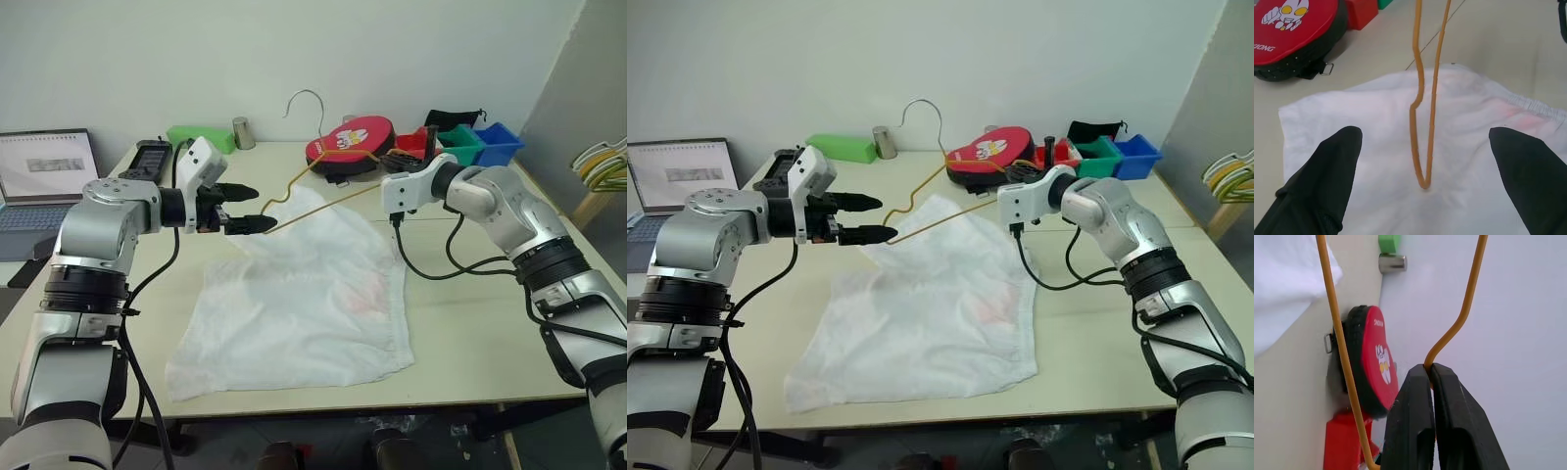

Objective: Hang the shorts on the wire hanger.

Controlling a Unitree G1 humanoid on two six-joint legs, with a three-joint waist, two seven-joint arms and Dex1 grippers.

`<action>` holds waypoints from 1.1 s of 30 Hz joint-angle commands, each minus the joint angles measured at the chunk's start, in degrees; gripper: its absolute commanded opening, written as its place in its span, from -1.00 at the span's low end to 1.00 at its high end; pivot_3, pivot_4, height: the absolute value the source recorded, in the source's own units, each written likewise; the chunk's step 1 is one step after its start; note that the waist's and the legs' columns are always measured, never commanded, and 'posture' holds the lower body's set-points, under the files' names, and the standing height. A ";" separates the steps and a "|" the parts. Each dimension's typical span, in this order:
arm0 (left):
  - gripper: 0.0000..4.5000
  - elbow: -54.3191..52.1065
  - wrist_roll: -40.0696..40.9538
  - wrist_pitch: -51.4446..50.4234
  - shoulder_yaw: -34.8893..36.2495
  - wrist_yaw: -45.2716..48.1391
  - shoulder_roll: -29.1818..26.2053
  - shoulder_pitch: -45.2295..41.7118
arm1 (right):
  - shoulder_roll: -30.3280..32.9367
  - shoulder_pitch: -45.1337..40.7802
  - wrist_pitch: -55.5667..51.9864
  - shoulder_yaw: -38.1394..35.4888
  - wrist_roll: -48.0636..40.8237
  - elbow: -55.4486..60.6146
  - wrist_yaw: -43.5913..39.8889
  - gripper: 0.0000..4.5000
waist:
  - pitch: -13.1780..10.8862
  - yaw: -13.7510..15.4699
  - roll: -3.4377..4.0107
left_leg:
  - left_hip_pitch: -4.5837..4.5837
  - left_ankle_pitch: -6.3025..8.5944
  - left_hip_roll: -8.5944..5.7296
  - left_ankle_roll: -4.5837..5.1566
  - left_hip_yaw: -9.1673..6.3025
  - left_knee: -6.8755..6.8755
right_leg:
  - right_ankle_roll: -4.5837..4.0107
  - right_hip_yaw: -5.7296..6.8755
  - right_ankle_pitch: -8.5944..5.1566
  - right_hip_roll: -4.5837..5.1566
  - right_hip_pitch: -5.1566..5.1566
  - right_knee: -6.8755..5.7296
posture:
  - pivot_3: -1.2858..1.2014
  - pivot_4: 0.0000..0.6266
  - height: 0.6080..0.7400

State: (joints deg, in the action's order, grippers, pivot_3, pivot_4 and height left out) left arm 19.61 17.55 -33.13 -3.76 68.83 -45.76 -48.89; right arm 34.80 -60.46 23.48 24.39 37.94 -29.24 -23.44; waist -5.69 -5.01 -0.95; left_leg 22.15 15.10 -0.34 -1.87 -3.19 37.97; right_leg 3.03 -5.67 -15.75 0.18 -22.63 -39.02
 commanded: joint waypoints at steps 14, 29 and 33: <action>0.30 -5.27 -1.21 -1.49 -2.68 5.20 -1.47 4.11 | -0.55 0.13 -1.41 -2.54 1.30 7.86 1.88 -1.00 | 0.00 -0.30 0.00 | -0.03 -0.01 0.00 0.01 0.00 0.02 | -0.01 0.00 0.01 -0.03 0.02 -0.06 | 0.01 -0.88 1.00; -0.98 -4.09 -1.58 -0.64 -2.17 2.22 0.34 3.64 | -0.98 0.11 -1.21 -2.15 1.44 8.55 1.98 -1.00 | 0.00 -0.30 0.00 | -0.03 -0.01 0.01 0.01 -0.01 0.03 | -0.02 0.01 0.01 -0.03 0.02 -0.06 | 0.02 -0.89 1.00; -0.98 -3.86 -1.81 -0.08 -2.10 1.66 0.48 3.73 | -1.02 0.47 -1.33 -2.12 0.95 9.04 1.10 -1.00 | 0.01 -0.30 0.00 | -0.03 -0.01 0.01 0.01 -0.01 0.03 | -0.02 0.01 0.01 -0.03 0.02 -0.07 | 0.01 -0.90 1.00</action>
State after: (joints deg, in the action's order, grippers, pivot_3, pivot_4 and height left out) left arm 16.28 15.83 -34.38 -7.40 70.73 -45.21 -43.86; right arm 33.76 -59.17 22.06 23.90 39.36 -22.77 -22.46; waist -5.69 -5.31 -0.96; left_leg 22.11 15.09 -0.34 -1.85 -3.20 38.01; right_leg 3.01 -5.66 -15.74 0.16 -22.60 -39.09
